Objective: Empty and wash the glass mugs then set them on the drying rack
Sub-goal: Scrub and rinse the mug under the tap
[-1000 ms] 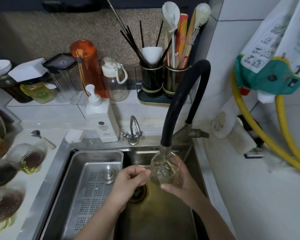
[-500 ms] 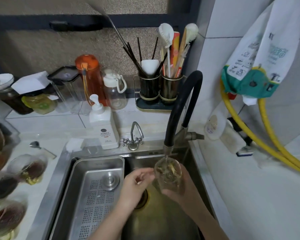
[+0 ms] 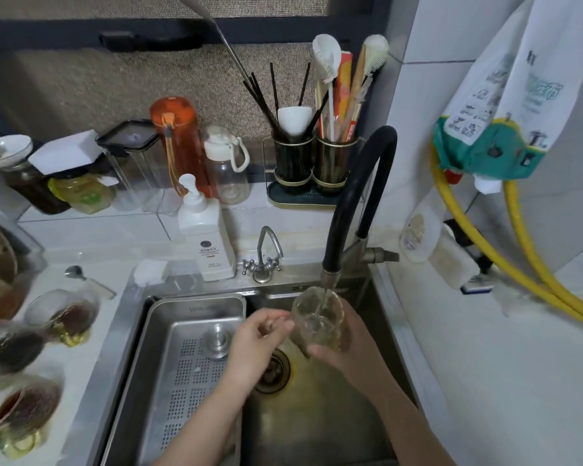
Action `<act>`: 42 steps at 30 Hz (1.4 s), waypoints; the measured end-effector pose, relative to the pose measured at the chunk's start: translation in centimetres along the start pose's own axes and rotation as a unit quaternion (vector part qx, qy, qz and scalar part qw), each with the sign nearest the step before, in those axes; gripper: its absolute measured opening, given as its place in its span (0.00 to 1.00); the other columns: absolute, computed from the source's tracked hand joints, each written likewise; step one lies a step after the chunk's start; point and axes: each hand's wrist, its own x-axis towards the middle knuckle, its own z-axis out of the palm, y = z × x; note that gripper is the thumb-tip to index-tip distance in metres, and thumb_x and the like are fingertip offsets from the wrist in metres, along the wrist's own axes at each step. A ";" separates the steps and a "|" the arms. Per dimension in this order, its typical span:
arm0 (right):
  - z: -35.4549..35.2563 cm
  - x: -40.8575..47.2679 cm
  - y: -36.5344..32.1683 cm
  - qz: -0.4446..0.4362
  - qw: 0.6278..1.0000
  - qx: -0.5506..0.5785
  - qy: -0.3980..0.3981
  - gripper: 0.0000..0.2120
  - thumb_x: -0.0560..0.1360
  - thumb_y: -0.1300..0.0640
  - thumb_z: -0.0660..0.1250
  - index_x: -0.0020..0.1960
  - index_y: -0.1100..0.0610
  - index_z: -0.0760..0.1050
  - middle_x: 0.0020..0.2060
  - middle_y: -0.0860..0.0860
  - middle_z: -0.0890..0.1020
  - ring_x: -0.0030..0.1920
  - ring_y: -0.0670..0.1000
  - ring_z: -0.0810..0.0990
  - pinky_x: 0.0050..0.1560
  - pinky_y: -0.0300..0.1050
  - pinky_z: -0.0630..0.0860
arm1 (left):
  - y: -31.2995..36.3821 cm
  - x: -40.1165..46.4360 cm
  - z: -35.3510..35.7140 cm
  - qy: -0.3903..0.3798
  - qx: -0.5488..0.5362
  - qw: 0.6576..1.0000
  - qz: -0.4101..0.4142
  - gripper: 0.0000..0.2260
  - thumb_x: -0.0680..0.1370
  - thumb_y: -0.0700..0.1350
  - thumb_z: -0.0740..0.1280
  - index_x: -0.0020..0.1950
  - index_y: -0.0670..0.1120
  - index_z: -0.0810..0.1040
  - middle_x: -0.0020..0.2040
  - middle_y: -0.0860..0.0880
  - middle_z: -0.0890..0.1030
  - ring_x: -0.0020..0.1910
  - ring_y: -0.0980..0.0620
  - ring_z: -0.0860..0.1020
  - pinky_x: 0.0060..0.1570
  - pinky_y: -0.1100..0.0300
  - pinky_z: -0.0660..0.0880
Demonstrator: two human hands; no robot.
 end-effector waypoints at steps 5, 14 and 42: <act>-1.0 -0.8 0.5 0.040 0.998 0.016 0.038 0.25 0.63 0.51 0.76 0.58 0.43 0.73 0.51 0.48 0.82 0.55 0.45 0.81 0.56 0.47 0.79 | 0.3 -0.3 2.6 -0.033 0.014 0.999 -0.011 0.05 0.73 0.40 0.72 0.44 0.50 0.81 0.36 0.54 0.82 0.37 0.58 0.79 0.43 0.63 0.76; -0.6 1.8 1.0 0.062 0.998 -0.008 -0.011 0.25 0.67 0.56 0.76 0.59 0.43 0.70 0.54 0.47 0.80 0.55 0.45 0.80 0.58 0.45 0.78 | -0.4 1.1 1.8 0.014 -0.007 0.999 -0.046 0.03 0.73 0.42 0.72 0.45 0.48 0.80 0.38 0.51 0.81 0.39 0.54 0.79 0.47 0.55 0.77; 0.3 1.5 4.4 0.110 0.993 0.035 -0.024 0.28 0.67 0.63 0.76 0.60 0.43 0.70 0.51 0.38 0.81 0.53 0.37 0.79 0.48 0.29 0.75 | -3.9 2.7 1.9 0.017 0.036 0.997 -0.064 0.05 0.73 0.43 0.72 0.43 0.53 0.80 0.40 0.50 0.83 0.43 0.51 0.81 0.50 0.49 0.80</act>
